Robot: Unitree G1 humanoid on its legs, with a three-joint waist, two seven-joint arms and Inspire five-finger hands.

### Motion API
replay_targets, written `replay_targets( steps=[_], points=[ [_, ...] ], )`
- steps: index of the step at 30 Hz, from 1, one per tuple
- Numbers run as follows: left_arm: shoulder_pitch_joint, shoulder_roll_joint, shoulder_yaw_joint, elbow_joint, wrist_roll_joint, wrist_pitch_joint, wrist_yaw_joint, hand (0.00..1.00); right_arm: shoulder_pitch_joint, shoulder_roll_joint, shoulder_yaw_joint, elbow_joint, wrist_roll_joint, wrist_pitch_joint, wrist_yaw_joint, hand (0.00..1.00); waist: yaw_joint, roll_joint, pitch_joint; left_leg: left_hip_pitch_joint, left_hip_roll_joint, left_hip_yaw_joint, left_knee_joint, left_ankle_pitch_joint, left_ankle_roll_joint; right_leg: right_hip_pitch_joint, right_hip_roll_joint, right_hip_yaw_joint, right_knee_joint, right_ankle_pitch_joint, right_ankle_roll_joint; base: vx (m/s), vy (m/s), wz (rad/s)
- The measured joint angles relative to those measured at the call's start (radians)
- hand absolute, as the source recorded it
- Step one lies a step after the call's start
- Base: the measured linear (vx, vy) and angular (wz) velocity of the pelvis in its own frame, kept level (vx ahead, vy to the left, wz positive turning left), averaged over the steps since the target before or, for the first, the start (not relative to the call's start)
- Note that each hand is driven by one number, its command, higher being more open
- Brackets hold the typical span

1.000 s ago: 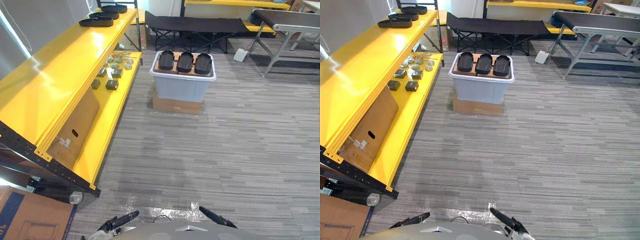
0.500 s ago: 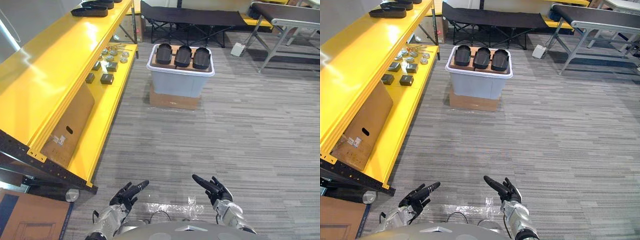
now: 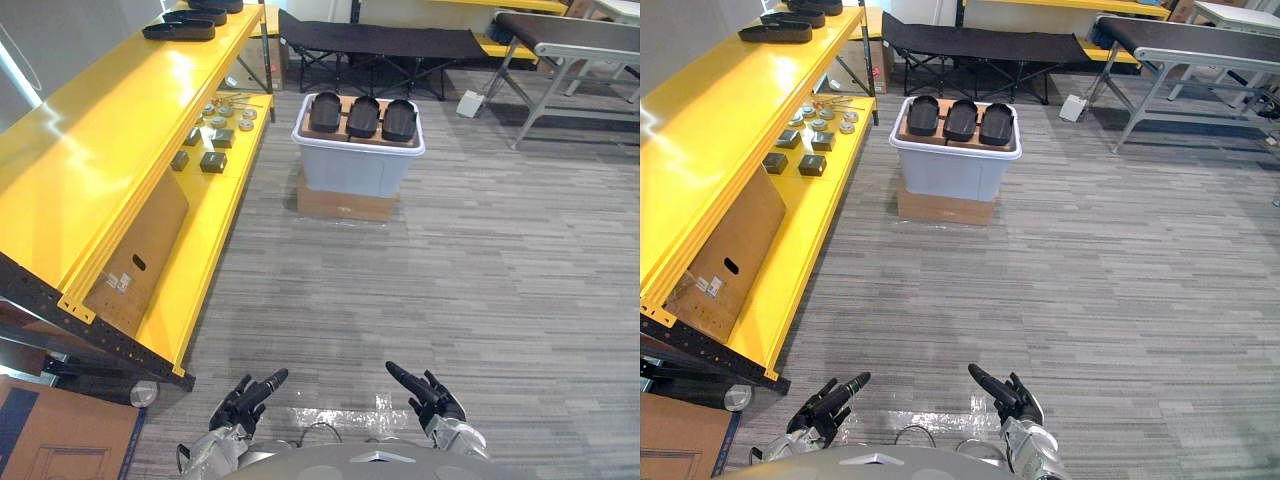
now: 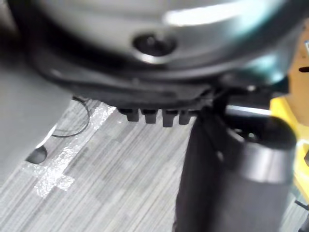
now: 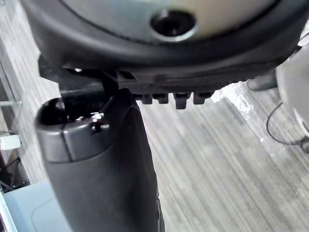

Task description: Walk over and take three plastic housings, then place them on the shelf

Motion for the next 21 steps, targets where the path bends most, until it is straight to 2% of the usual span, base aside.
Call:
replay_targets(
  steps=[1, 2, 3, 4, 6, 8, 9, 11, 12, 14, 15, 16, 17, 18, 19, 20, 21],
  points=[
    [-0.006, 0.004, -0.001, -0.008, -0.017, 0.000, 0.000, 1.00, -0.002, 0.002, 0.001, -0.010, 0.000, -0.002, -0.009, 1.00, 0.001, -0.005, 0.010, -0.024, -0.002, 0.001, 0.029, -0.014, 0.008, -0.038, -0.015, 0.001, 0.058, -0.011, 0.001, -0.09, 0.035, -0.09],
    [-0.022, 0.005, -0.003, -0.027, -0.049, 0.000, 0.004, 1.00, -0.030, 0.003, 0.007, -0.017, 0.027, -0.004, -0.035, 1.00, 0.002, -0.003, 0.047, -0.065, 0.006, 0.006, 0.091, -0.040, 0.022, -0.145, -0.049, 0.002, 0.231, -0.008, 0.002, -0.09, 0.043, -0.10],
    [-0.032, 0.007, -0.012, -0.032, -0.071, 0.000, 0.008, 1.00, -0.044, 0.004, 0.016, -0.017, 0.045, -0.004, -0.046, 1.00, 0.001, -0.006, 0.076, -0.068, 0.009, 0.006, 0.113, -0.047, 0.033, -0.190, -0.067, -0.001, 0.307, -0.006, 0.005, -0.09, 0.060, -0.09],
    [-0.038, 0.013, -0.014, -0.032, -0.073, 0.000, 0.019, 1.00, -0.048, 0.004, 0.024, -0.019, 0.064, -0.019, -0.050, 1.00, 0.000, -0.011, 0.096, -0.065, 0.014, 0.007, 0.126, -0.055, 0.036, -0.203, -0.069, -0.003, 0.316, -0.023, -0.008, -0.02, 0.046, -0.02],
    [-0.038, 0.014, -0.019, -0.032, -0.074, 0.004, 0.035, 1.00, -0.032, 0.004, 0.036, -0.020, 0.068, -0.037, -0.052, 1.00, -0.003, -0.003, 0.106, -0.053, 0.031, 0.004, 0.133, -0.069, 0.033, -0.209, -0.046, -0.004, 0.249, -0.024, -0.010, 0.06, 0.026, -0.01],
    [-0.050, 0.015, -0.032, -0.034, -0.072, 0.007, 0.051, 1.00, -0.018, 0.006, 0.042, -0.032, 0.058, -0.041, -0.063, 1.00, -0.011, 0.005, 0.111, -0.035, 0.068, 0.000, 0.149, -0.095, 0.017, -0.217, 0.009, -0.006, 0.088, 0.003, 0.016, 0.17, -0.012, -0.01],
    [-0.051, 0.017, -0.033, -0.034, -0.072, 0.009, 0.055, 1.00, -0.014, 0.006, 0.042, -0.032, 0.058, -0.042, -0.066, 1.00, -0.013, 0.006, 0.112, -0.027, 0.073, -0.001, 0.152, -0.102, 0.011, -0.219, 0.017, -0.009, 0.045, 0.013, 0.028, 0.22, -0.041, -0.02],
    [-0.050, 0.026, -0.033, -0.035, -0.068, 0.016, 0.062, 1.00, 0.010, 0.008, 0.042, -0.031, 0.058, -0.043, -0.070, 1.00, -0.015, -0.013, 0.110, 0.014, 0.072, 0.001, 0.163, -0.132, -0.023, -0.223, 0.014, -0.029, -0.027, 0.038, 0.037, 0.25, -0.082, 0.04],
    [-0.042, 0.035, -0.034, -0.035, -0.068, 0.017, 0.063, 1.00, 0.045, 0.010, 0.042, -0.029, 0.058, -0.043, -0.069, 1.00, -0.014, -0.027, 0.104, 0.046, 0.066, 0.006, 0.176, -0.162, -0.045, -0.221, 0.010, -0.028, -0.046, 0.051, 0.027, 0.34, -0.153, -0.01],
    [-0.030, 0.036, -0.043, -0.036, -0.072, 0.020, 0.067, 1.00, 0.066, 0.001, 0.037, -0.028, 0.057, -0.043, -0.070, 1.00, -0.022, -0.018, 0.092, 0.081, 0.081, 0.005, 0.212, -0.228, -0.084, -0.222, 0.018, -0.006, -0.011, 0.112, -0.046, 0.39, -0.180, -0.02],
    [-0.028, 0.029, -0.058, -0.036, -0.073, 0.026, 0.069, 1.00, 0.072, -0.021, 0.037, -0.028, 0.057, -0.042, -0.067, 1.00, -0.031, 0.020, 0.071, 0.082, 0.127, 0.004, 0.229, -0.264, -0.125, -0.229, 0.051, -0.029, 0.027, 0.123, -0.073, 0.47, -0.200, 0.11],
    [-0.008, 0.025, -0.071, -0.038, -0.074, 0.022, 0.066, 1.00, 0.078, -0.041, 0.041, -0.028, 0.036, -0.043, -0.064, 1.00, -0.032, 0.044, 0.033, 0.066, 0.164, 0.000, 0.289, -0.261, -0.157, -0.217, 0.073, -0.058, 0.025, 0.112, -0.092, 0.51, -0.168, 0.08],
    [-0.009, 0.026, -0.069, -0.038, -0.076, 0.021, 0.061, 1.00, 0.074, -0.042, 0.041, -0.025, 0.012, -0.044, -0.063, 1.00, -0.029, 0.039, 0.030, 0.027, 0.187, 0.004, 0.390, -0.260, -0.179, -0.213, 0.075, -0.061, 0.026, 0.148, -0.132, 0.62, -0.254, -0.07],
    [-0.013, 0.010, -0.066, -0.038, -0.085, 0.015, 0.060, 1.00, 0.063, -0.064, 0.048, -0.010, -0.025, -0.045, -0.060, 1.00, -0.023, 0.076, 0.032, -0.067, 0.253, 0.006, 0.629, -0.216, -0.225, -0.177, 0.113, -0.067, 0.011, 0.126, -0.165, 0.63, -0.253, -0.17],
    [-0.018, -0.005, -0.051, -0.046, -0.103, 0.001, 0.051, 1.00, 0.036, -0.081, 0.061, -0.006, -0.058, -0.044, -0.058, 1.00, -0.019, 0.108, 0.048, -0.162, 0.314, -0.011, 0.852, -0.160, -0.214, -0.110, 0.144, -0.069, -0.035, 0.117, -0.179, 0.51, -0.248, -0.16],
    [-0.024, -0.013, -0.037, -0.048, -0.105, 0.000, 0.045, 1.00, 0.025, -0.088, 0.061, -0.003, -0.065, -0.044, -0.058, 1.00, -0.018, 0.112, 0.060, -0.192, 0.315, -0.026, 0.909, -0.176, -0.205, -0.074, 0.153, -0.062, -0.054, 0.111, -0.185, 0.49, -0.176, -0.22],
    [-0.027, -0.027, -0.020, -0.056, -0.107, 0.001, 0.040, 1.00, 0.008, -0.098, 0.060, 0.009, -0.086, -0.044, -0.058, 1.00, -0.012, 0.114, 0.064, -0.239, 0.275, -0.056, 0.920, -0.205, -0.207, -0.013, 0.152, -0.045, -0.092, 0.103, -0.187, 0.45, -0.130, -0.44]
  ],
)
